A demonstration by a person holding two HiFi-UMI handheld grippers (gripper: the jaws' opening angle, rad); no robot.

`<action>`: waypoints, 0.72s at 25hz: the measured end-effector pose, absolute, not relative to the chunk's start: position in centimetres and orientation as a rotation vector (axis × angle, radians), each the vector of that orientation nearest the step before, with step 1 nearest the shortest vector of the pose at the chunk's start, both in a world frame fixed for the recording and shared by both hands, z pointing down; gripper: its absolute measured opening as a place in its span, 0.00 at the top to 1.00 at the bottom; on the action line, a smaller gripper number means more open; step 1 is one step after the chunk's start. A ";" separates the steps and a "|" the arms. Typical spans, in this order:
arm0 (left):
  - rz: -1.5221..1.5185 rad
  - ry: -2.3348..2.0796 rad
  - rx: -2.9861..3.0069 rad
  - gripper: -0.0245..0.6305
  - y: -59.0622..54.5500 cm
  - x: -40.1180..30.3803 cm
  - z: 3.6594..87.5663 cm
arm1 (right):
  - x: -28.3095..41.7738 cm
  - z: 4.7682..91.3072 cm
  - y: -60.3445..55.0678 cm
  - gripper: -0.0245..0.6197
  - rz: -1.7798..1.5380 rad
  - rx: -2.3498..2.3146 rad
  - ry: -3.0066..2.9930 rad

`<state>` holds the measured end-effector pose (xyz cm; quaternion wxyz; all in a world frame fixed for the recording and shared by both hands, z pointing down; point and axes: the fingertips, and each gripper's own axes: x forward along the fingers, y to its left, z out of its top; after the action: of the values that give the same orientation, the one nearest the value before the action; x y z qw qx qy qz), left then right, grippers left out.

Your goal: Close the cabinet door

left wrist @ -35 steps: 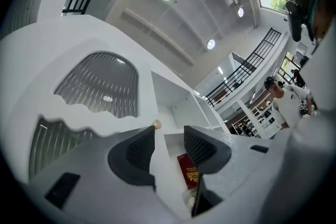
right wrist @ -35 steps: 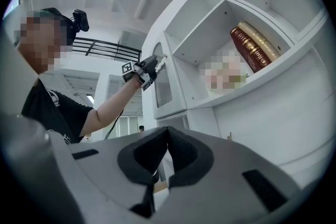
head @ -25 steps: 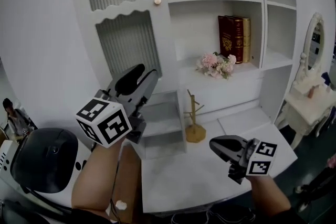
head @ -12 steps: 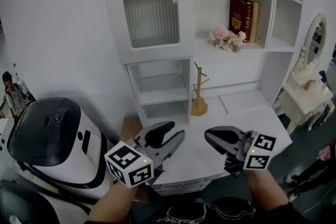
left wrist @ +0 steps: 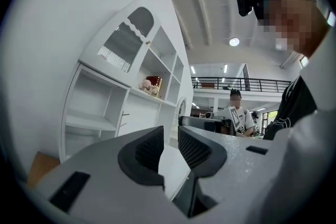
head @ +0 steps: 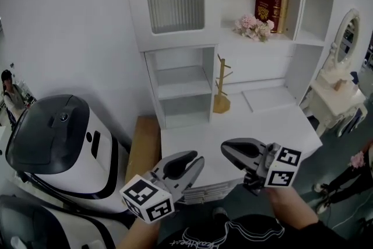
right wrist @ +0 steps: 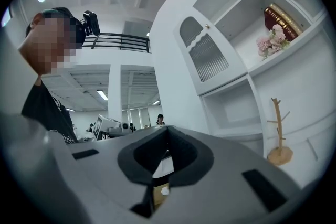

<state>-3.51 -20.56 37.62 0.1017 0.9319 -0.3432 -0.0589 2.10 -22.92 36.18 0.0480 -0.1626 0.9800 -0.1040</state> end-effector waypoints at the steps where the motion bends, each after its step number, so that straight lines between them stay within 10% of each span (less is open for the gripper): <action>1: -0.167 -1.016 2.750 0.83 -20.2 -3.7 37.8 | 2.0 36.4 -22.7 0.95 -0.323 -0.497 2.989; 18: -0.174 -1.093 2.705 0.96 -18.9 -4.9 38.5 | 1.3 38.4 -21.3 0.95 -0.331 -0.506 3.022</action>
<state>-4.89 -18.95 38.53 0.1094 0.9199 -0.3719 -0.0592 1.28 -21.34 38.41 0.0297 -0.1642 0.9801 -0.1073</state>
